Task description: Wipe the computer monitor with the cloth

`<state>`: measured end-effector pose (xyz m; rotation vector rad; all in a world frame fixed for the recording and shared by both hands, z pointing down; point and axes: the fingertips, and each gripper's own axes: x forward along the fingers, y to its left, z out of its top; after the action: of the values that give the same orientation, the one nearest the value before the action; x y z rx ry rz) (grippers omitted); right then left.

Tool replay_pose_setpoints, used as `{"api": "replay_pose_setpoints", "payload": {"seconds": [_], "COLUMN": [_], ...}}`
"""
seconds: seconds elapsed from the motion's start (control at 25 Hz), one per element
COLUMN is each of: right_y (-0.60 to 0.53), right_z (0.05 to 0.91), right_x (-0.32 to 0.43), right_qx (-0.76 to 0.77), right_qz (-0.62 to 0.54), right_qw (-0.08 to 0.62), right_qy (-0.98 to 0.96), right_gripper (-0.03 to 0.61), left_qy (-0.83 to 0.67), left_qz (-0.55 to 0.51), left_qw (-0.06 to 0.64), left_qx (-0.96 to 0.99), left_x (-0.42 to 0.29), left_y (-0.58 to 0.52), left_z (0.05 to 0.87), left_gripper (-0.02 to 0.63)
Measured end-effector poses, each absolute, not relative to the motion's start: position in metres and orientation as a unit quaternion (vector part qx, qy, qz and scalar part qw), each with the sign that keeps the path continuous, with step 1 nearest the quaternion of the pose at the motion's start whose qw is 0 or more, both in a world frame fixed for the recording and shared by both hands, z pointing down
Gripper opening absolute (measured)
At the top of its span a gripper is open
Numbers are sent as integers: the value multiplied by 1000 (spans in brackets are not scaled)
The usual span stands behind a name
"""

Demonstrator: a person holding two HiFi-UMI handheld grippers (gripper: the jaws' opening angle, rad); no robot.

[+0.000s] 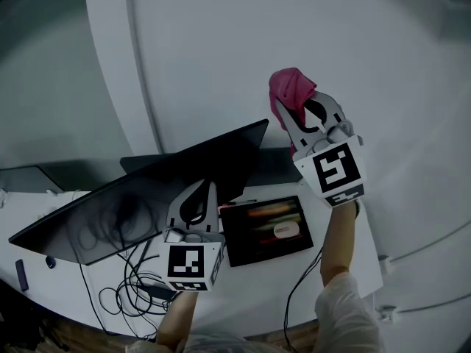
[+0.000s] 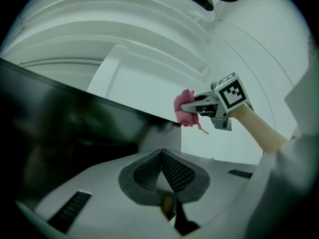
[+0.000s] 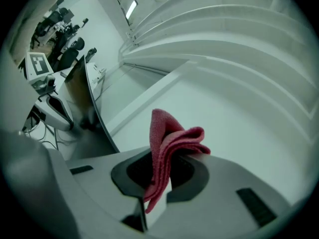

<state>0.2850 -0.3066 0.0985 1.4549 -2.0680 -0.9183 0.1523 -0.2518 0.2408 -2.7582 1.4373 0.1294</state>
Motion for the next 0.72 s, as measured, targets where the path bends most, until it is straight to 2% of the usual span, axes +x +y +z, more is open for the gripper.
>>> {"api": "replay_pose_setpoints", "payload": {"seconds": [0.24,0.72], "right_y": [-315,-312], "right_z": [151,201], "right_x": [309,285], "right_qx": [515,464], "right_qz": [-291,-241], "right_qw": [260,233], "right_qy": [-763,-820], "right_gripper": [54,54], "left_qy": [451,437], "left_qz": [37,35], "left_qw": [-4,-15], "left_qx": [-892,-899], "left_x": [156,161], "left_y": [-254,-252], "left_z": [255,276], "left_gripper": [15,15]}}
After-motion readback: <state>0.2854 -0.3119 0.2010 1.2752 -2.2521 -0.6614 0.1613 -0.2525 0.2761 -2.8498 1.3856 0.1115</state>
